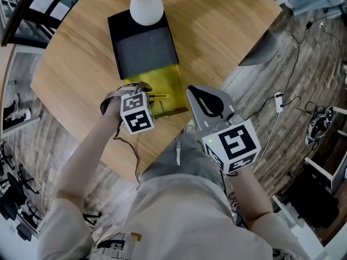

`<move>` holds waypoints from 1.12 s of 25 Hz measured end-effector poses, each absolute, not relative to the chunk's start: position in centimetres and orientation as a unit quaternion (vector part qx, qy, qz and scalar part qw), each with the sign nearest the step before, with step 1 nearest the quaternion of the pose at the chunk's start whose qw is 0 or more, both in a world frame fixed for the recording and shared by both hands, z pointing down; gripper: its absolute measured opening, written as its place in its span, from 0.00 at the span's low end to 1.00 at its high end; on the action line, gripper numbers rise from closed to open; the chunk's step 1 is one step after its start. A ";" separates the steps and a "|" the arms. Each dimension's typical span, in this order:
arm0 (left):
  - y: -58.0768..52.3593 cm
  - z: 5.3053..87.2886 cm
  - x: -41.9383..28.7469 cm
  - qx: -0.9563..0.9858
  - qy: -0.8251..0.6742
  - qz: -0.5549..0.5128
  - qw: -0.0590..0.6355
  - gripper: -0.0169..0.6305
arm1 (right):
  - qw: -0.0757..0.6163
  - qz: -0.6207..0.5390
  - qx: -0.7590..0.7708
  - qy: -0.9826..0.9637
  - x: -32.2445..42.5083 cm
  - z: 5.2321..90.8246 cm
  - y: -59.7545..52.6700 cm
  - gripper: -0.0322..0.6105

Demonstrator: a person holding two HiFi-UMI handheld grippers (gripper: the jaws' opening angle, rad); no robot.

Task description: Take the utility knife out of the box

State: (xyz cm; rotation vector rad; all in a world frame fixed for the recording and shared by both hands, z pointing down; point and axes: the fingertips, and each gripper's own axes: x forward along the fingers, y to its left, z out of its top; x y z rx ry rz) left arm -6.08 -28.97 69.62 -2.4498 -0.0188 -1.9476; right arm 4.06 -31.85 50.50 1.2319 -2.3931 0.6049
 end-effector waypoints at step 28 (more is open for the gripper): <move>-27.7 71.7 -6.3 -0.753 0.024 -0.657 -0.027 0.13 | 0.180 0.236 0.445 -0.845 5.7 52.1 -29.5 0.05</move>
